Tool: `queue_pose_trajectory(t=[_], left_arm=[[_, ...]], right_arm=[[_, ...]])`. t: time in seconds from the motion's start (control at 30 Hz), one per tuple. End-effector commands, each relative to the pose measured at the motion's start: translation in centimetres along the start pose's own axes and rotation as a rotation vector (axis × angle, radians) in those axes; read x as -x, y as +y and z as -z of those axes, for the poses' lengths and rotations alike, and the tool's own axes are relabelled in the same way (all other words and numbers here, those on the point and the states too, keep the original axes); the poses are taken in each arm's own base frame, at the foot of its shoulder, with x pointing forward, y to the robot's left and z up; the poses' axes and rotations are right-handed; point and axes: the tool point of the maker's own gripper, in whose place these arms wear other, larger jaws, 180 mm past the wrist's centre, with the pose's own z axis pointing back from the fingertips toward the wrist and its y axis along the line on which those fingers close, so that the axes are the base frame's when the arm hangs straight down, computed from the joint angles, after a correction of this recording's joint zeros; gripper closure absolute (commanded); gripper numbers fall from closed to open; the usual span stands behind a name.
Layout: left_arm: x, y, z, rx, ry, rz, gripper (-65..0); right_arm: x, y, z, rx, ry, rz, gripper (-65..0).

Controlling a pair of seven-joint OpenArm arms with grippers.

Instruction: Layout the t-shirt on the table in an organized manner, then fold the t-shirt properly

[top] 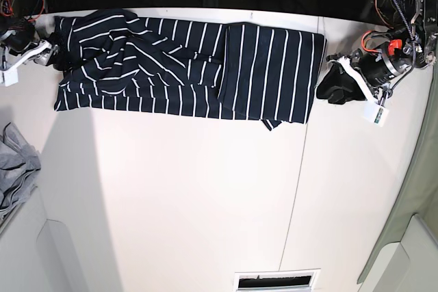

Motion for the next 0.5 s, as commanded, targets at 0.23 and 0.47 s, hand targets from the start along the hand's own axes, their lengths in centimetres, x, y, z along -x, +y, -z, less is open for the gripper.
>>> queue_pose_trajectory(t=[0.23,0.47], left_arm=[[-1.3,0.8,-0.7,-0.001,-0.035,0.009,-26.2],[-2.3,1.1,-1.5,0.023,-0.049,-0.002,-26.2]], right_arm=[[-0.9,1.8,0.0,-0.054,0.016,-0.056,-44.4],[-4.9,1.5,-4.4,-0.059,-0.099,-0.039,-44.3]])
